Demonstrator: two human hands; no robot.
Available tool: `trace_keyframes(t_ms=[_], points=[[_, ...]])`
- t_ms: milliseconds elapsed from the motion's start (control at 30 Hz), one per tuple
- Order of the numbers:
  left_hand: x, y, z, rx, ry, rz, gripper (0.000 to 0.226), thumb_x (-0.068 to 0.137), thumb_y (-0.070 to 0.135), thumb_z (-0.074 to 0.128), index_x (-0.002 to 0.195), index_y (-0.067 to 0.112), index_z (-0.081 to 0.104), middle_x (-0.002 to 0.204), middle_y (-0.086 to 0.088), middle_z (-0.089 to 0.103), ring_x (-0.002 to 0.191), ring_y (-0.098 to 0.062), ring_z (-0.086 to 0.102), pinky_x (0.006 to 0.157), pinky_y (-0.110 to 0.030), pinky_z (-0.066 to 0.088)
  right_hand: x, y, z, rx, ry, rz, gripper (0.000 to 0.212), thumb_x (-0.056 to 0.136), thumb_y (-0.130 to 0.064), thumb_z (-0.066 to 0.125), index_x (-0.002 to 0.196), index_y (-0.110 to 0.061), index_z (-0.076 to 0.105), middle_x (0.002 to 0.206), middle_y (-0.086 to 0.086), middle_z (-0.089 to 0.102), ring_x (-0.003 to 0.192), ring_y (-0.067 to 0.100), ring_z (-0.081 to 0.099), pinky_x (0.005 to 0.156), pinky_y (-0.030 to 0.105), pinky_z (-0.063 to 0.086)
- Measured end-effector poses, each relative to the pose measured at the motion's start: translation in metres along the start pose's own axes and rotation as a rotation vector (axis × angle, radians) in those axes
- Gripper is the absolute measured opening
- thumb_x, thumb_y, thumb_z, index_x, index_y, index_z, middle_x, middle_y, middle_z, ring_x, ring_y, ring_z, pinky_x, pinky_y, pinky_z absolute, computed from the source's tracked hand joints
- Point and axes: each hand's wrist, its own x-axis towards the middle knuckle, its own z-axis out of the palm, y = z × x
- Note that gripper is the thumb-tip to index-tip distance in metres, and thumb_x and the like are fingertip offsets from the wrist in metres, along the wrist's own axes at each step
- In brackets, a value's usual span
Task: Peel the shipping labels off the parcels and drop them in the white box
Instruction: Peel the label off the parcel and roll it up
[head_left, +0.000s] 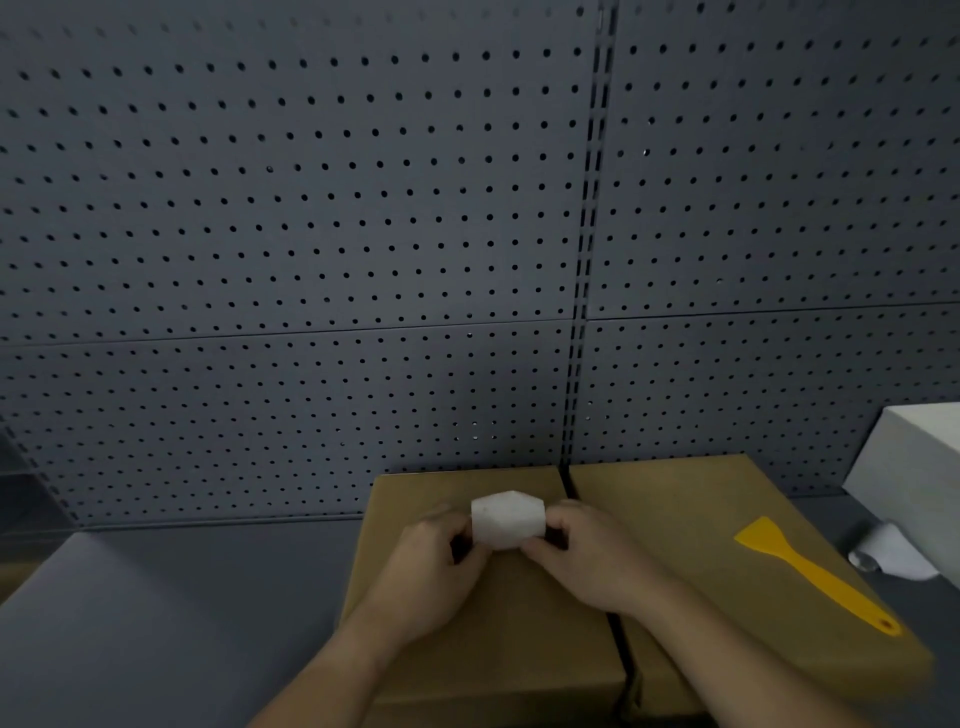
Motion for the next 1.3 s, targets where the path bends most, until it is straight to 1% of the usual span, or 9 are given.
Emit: trace_keyframes(t_ms=[233, 300, 433, 667, 767, 900, 1033, 1133, 1300], points=[[0.000, 0.002, -0.002, -0.053, 0.010, 0.010, 0.007, 0.096, 0.031, 0.064, 0.098, 0.028, 0.069, 0.096, 0.018, 0.062, 0.088, 0.008, 0.057, 0.072, -0.005, 0.044, 0.004, 0.004, -0.001, -0.031, 0.007, -0.015, 0.013, 0.093, -0.042, 0.063, 0.100, -0.035, 0.072, 0.095, -0.017, 0.059, 0.083, 0.000, 0.059, 0.077, 0.023, 0.054], [0.000, 0.003, -0.003, -0.089, 0.005, 0.011, 0.004, 0.093, 0.030, 0.066, 0.094, 0.034, 0.067, 0.095, 0.018, 0.062, 0.088, 0.008, 0.059, 0.072, -0.007, 0.046, 0.006, 0.003, 0.000, -0.050, 0.024, -0.020, 0.017, 0.096, -0.044, 0.060, 0.102, -0.035, 0.072, 0.095, -0.018, 0.060, 0.083, -0.001, 0.059, 0.076, 0.021, 0.053], [0.003, -0.007, 0.000, -0.016, 0.013, -0.050, 0.010, 0.086, 0.033, 0.069, 0.088, 0.023, 0.068, 0.094, 0.010, 0.062, 0.084, -0.003, 0.060, 0.074, -0.021, 0.054, 0.008, 0.004, 0.000, -0.044, 0.019, -0.015, 0.022, 0.096, -0.047, 0.057, 0.108, -0.036, 0.071, 0.101, -0.016, 0.063, 0.090, 0.000, 0.060, 0.083, 0.026, 0.054], [0.005, -0.010, 0.005, 0.028, 0.037, -0.024, 0.020, 0.096, 0.031, 0.061, 0.080, 0.021, 0.065, 0.085, 0.008, 0.057, 0.076, -0.008, 0.054, 0.064, -0.017, 0.043, 0.007, 0.006, -0.003, -0.007, -0.008, 0.000, 0.015, 0.088, -0.040, 0.069, 0.103, -0.038, 0.071, 0.097, -0.016, 0.060, 0.085, 0.001, 0.060, 0.073, 0.019, 0.052], [0.005, -0.012, 0.005, 0.015, 0.020, -0.038, 0.019, 0.097, 0.032, 0.061, 0.082, 0.020, 0.066, 0.086, 0.007, 0.058, 0.076, -0.010, 0.054, 0.064, -0.018, 0.044, 0.011, 0.007, -0.003, -0.089, 0.019, -0.019, 0.011, 0.093, -0.041, 0.064, 0.094, -0.033, 0.071, 0.090, -0.014, 0.059, 0.079, 0.002, 0.059, 0.072, 0.024, 0.053], [0.006, -0.010, 0.003, -0.010, 0.019, -0.044, 0.014, 0.095, 0.030, 0.063, 0.084, 0.022, 0.066, 0.089, 0.006, 0.059, 0.078, -0.008, 0.056, 0.065, -0.017, 0.043, 0.011, 0.004, 0.000, -0.107, 0.039, -0.045, 0.008, 0.097, -0.042, 0.059, 0.095, -0.040, 0.066, 0.089, -0.017, 0.057, 0.078, -0.002, 0.056, 0.063, 0.016, 0.044], [0.006, -0.009, 0.003, 0.023, 0.044, -0.057, 0.010, 0.091, 0.030, 0.067, 0.083, 0.024, 0.064, 0.090, 0.009, 0.058, 0.079, -0.006, 0.056, 0.066, -0.017, 0.046, 0.011, 0.004, 0.000, -0.082, 0.039, -0.027, 0.018, 0.098, -0.045, 0.057, 0.105, -0.034, 0.069, 0.093, -0.017, 0.059, 0.082, 0.000, 0.058, 0.069, 0.019, 0.050], [0.007, -0.008, 0.004, 0.051, 0.062, -0.049, 0.018, 0.095, 0.030, 0.063, 0.079, 0.023, 0.062, 0.086, 0.008, 0.056, 0.073, -0.007, 0.053, 0.062, -0.015, 0.041, 0.011, 0.007, 0.000, -0.081, 0.045, -0.014, 0.017, 0.096, -0.044, 0.059, 0.099, -0.031, 0.070, 0.092, -0.015, 0.060, 0.082, 0.004, 0.060, 0.075, 0.028, 0.056], [0.007, -0.009, 0.005, 0.066, 0.058, -0.054, 0.020, 0.097, 0.030, 0.060, 0.078, 0.024, 0.060, 0.085, 0.008, 0.055, 0.070, -0.006, 0.050, 0.059, -0.016, 0.037, 0.012, 0.008, -0.002, -0.085, 0.038, -0.024, 0.014, 0.089, -0.041, 0.068, 0.098, -0.031, 0.071, 0.092, -0.013, 0.059, 0.078, 0.003, 0.058, 0.066, 0.020, 0.048]])
